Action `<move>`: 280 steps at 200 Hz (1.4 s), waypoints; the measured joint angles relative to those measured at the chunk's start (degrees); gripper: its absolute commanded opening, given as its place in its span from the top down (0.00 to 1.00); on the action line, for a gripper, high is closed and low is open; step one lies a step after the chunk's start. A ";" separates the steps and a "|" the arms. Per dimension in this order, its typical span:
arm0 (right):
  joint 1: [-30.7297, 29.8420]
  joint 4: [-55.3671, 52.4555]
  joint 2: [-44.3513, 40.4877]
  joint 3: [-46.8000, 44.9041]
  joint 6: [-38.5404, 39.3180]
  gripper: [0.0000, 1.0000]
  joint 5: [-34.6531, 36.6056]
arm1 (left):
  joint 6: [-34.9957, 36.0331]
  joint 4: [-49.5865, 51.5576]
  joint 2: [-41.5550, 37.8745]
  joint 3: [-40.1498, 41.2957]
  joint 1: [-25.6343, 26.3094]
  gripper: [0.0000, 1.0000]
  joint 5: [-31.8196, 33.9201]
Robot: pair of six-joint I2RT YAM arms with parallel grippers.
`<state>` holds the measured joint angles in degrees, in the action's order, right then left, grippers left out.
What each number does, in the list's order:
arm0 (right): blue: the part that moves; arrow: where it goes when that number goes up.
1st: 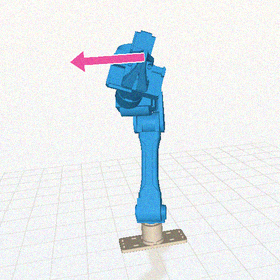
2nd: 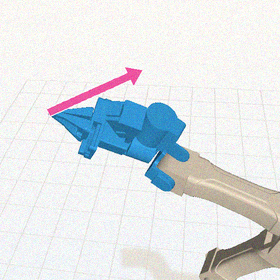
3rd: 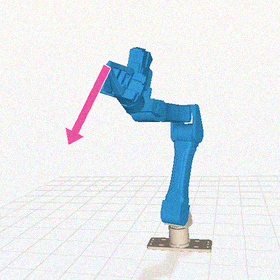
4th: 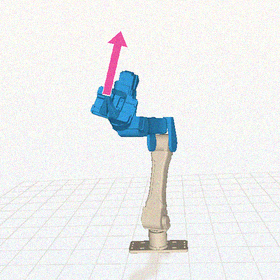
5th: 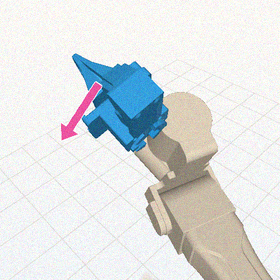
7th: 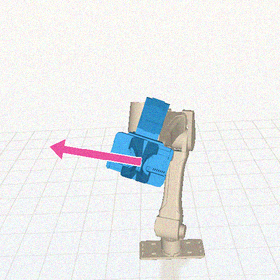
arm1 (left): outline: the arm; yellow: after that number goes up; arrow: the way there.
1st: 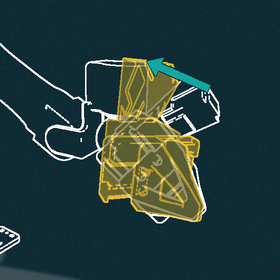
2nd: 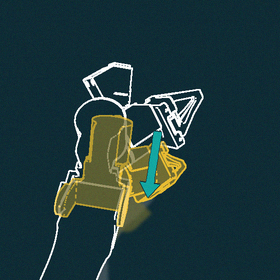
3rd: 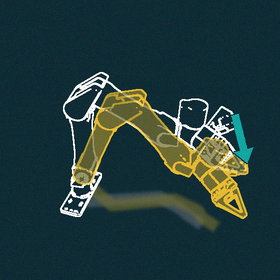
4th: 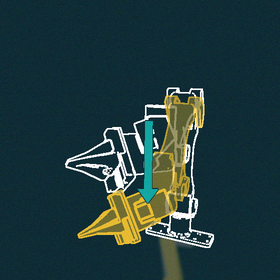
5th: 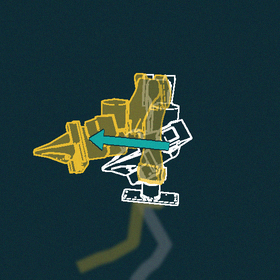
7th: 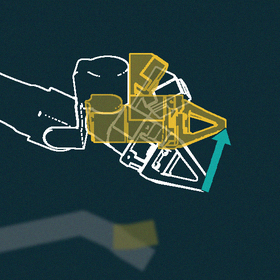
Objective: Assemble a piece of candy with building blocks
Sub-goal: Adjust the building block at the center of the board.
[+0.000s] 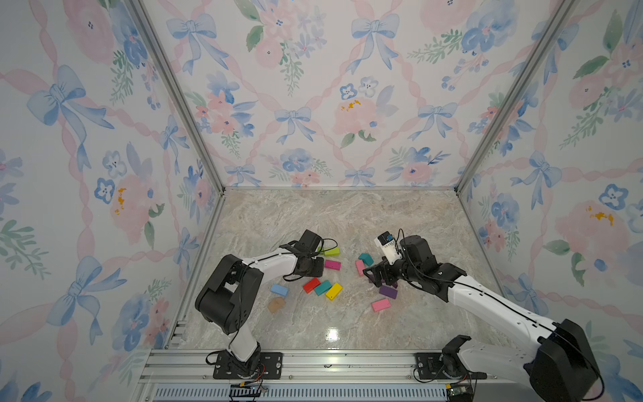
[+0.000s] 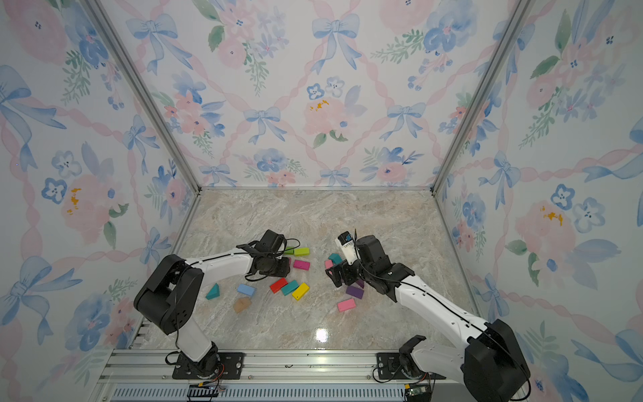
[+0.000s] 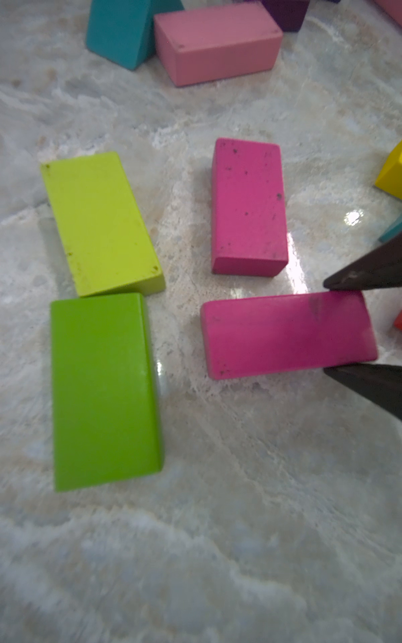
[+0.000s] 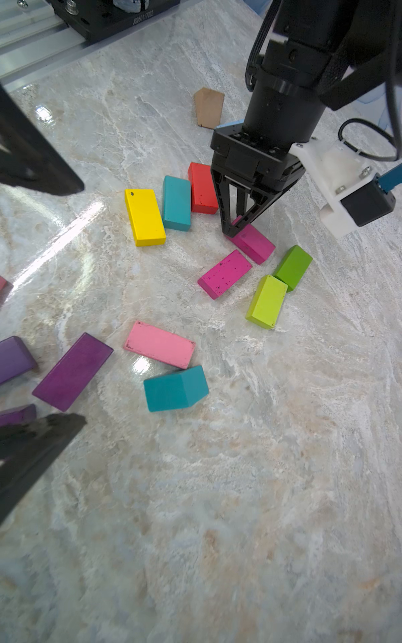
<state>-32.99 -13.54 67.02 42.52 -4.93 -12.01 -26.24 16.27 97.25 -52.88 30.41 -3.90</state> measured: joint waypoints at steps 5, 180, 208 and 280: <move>0.00 0.00 0.00 0.00 0.02 0.02 0.00 | 0.00 -0.04 0.00 0.02 0.04 0.64 0.02; 0.00 -0.87 -0.17 -0.02 0.92 0.02 0.22 | 0.68 -1.27 -1.38 1.66 0.02 0.36 5.57; 0.02 -0.90 -0.17 -0.02 0.92 0.02 0.24 | 1.22 -0.33 -1.88 2.05 -1.22 0.36 6.78; 0.02 -1.95 -0.98 -0.02 1.14 0.02 0.48 | 3.19 1.49 -2.01 1.90 -3.39 0.57 7.98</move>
<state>-32.97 -15.49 66.04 42.50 -3.79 -11.53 -23.05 17.76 95.24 -50.98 27.03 4.08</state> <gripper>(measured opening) 0.981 0.477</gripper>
